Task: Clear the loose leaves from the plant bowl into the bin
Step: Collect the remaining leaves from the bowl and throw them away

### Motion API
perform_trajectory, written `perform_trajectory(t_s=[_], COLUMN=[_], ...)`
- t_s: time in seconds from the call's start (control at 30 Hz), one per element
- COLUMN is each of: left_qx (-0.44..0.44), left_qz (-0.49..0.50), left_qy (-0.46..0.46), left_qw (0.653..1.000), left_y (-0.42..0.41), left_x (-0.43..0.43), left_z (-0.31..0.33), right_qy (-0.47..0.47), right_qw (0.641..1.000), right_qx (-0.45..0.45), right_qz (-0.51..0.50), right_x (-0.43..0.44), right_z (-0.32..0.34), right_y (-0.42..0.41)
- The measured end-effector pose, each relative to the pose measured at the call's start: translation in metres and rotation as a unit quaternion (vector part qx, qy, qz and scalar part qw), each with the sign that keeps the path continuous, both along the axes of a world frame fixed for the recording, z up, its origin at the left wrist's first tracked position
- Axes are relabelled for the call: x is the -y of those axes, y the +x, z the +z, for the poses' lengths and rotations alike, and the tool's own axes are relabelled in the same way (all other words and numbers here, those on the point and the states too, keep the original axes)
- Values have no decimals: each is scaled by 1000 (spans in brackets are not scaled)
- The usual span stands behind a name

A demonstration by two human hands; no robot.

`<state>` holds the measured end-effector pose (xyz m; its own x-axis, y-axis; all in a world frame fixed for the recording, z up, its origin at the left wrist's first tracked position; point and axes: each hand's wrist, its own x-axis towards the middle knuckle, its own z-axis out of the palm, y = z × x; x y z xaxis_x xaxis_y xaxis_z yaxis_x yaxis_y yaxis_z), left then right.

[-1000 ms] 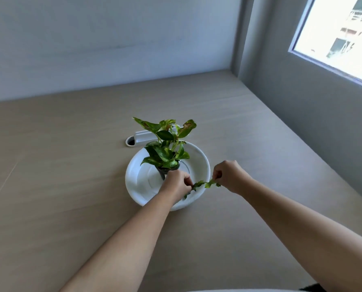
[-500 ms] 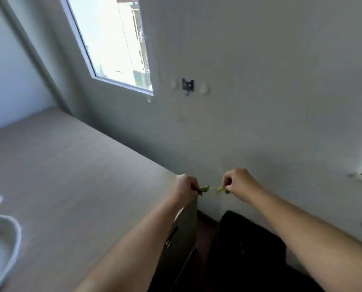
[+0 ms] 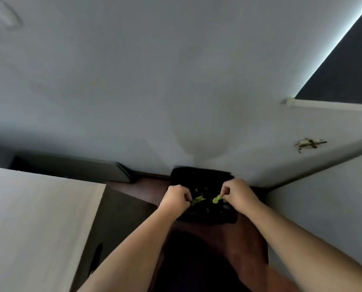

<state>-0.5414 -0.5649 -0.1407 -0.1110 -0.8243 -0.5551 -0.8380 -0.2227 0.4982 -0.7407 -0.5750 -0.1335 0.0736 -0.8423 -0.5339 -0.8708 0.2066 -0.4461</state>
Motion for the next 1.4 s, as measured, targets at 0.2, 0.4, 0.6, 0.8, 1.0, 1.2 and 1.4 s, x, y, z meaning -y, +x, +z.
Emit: perform_trajectory(t_s=[0.2,0.4,0.6,0.8,1.0,1.2,1.4], left_qx=[-4,9,83,80,107,145,187], left_qz=[-19,-54,-107,-22,74,236,423], left_qy=[26,24,18,-51,-148,-211,-194], left_qw=[999,998,991,995,980,937,865], left_y=[-1,-7,3,22,77,173,281], left_x=[37,63,65,49,8,-82,-231], left_z=[-70,-87,-56,14,104,168,195], right_qy=[24,26,34,-40,-124,-176,-197], right_qw=[999,999,998,998,981,939,857], right_qx=[-4,-19,-45,-16,35,89,133], right_qz=[-35,-29,-15,46,146,283,458], right_x=[21,33,33,41,46,11,-88], right_z=[-76,-103,-70,5,88,155,185], right_y=[5,9,1,23,83,201,347])
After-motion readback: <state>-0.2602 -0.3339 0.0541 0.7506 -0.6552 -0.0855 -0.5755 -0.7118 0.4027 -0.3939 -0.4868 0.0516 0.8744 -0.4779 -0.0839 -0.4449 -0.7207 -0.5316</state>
